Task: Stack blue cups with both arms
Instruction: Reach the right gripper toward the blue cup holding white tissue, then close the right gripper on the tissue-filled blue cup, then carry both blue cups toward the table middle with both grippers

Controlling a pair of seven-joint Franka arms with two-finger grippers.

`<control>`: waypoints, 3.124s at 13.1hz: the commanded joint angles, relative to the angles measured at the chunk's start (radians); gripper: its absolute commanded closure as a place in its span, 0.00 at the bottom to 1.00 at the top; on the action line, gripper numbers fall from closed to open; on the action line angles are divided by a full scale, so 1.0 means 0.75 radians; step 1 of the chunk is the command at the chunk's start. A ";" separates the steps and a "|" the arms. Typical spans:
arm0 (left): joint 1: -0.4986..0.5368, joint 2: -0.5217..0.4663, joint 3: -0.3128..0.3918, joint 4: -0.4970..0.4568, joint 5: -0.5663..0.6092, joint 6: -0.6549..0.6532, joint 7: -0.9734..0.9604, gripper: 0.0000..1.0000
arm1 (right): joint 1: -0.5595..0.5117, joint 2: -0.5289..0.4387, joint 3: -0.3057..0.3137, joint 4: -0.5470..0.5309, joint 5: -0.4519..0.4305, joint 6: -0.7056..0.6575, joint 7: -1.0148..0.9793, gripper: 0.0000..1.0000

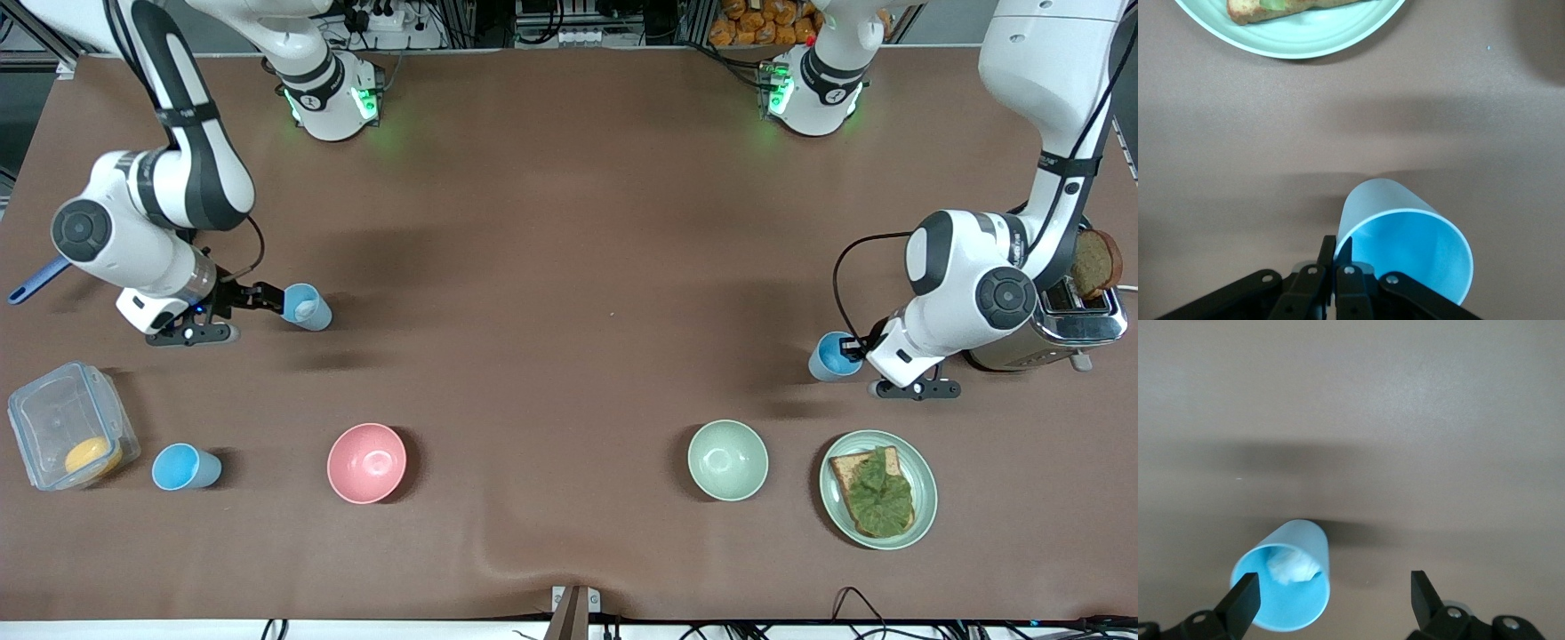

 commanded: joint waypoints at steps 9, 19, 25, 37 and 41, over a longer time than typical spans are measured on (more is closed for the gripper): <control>-0.005 0.002 -0.006 0.017 0.031 -0.040 -0.067 1.00 | -0.033 0.066 0.013 -0.038 -0.008 0.040 -0.031 0.00; -0.017 0.007 -0.008 0.055 0.031 -0.095 -0.079 1.00 | -0.015 0.107 0.015 -0.036 0.070 0.054 -0.020 0.86; -0.035 0.002 -0.010 0.062 0.031 -0.097 -0.079 1.00 | 0.004 0.093 0.025 -0.028 0.168 -0.011 -0.023 1.00; -0.058 -0.004 -0.010 0.066 0.031 -0.097 -0.122 1.00 | 0.510 0.034 0.040 0.148 0.250 -0.130 0.490 1.00; -0.080 -0.018 -0.010 0.068 0.014 -0.120 -0.134 1.00 | 0.744 0.113 0.038 0.236 0.252 -0.028 0.885 1.00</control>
